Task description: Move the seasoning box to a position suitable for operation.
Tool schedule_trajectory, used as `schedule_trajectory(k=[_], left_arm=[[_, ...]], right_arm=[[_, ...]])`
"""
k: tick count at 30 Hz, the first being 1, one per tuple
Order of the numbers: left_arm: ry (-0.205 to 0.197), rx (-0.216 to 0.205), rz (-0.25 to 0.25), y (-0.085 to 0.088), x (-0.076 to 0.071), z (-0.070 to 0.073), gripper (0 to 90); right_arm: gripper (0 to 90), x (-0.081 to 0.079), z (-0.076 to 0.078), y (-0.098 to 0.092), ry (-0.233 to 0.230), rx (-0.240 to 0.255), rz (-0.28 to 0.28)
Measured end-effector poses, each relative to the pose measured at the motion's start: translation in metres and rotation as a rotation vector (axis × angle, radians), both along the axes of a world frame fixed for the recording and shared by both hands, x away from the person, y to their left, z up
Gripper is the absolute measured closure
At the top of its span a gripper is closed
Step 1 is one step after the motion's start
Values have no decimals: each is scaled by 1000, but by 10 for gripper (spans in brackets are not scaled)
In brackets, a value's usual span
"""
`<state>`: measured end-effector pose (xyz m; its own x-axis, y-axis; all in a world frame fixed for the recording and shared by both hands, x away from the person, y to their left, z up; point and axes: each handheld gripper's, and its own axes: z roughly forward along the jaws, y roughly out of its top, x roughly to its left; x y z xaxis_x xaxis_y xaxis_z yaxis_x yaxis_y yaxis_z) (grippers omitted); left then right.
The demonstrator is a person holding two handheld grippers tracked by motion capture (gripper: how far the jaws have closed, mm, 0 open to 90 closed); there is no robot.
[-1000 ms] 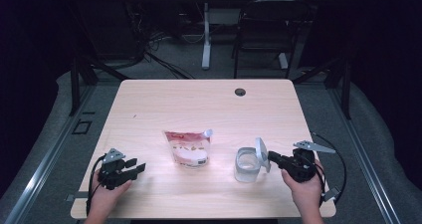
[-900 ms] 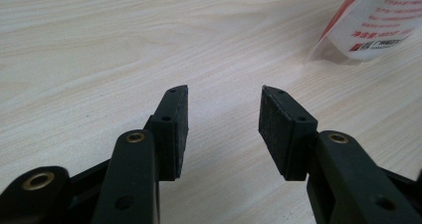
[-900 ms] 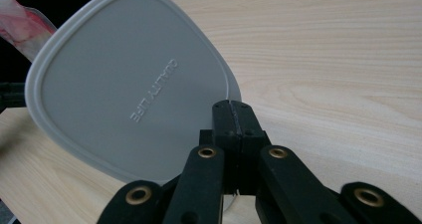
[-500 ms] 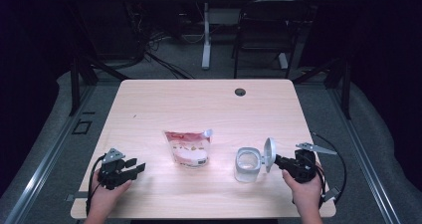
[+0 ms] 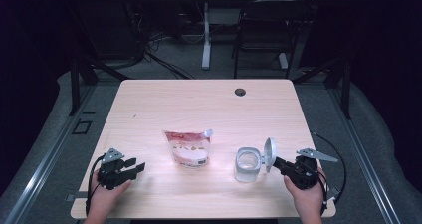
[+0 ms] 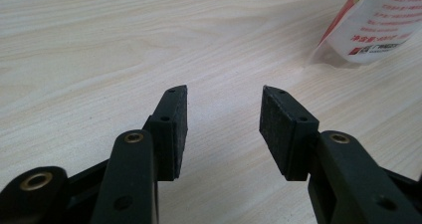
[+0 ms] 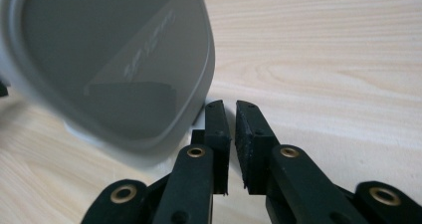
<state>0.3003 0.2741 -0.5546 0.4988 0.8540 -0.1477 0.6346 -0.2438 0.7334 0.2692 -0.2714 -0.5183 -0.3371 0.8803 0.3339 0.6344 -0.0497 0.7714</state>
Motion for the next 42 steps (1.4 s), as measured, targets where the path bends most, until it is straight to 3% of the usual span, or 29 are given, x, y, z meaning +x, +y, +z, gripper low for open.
schedule_trajectory(k=[6, 13, 18, 28, 36, 42], left_arm=[[-5, 3, 1, 0, 0, 0, 542], [-2, 5, -2, -1, 0, 1, 541], [3, 4, -1, 0, 0, 0, 541], [2, 5, -7, -1, 1, -1, 541], [10, -12, -11, -1, 1, -1, 536], [13, -9, -11, -2, 1, -1, 534]], right_arm=[[819, -17, -6, 2, 3, -90, 5], [780, -17, -12, 9, 5, -119, 22], [814, -14, -15, 14, 13, -136, 32], [830, -7, -16, 12, 17, -132, 21], [828, 9, -18, 7, 20, -85, 8], [827, 19, -18, 6, 16, -94, 12]])
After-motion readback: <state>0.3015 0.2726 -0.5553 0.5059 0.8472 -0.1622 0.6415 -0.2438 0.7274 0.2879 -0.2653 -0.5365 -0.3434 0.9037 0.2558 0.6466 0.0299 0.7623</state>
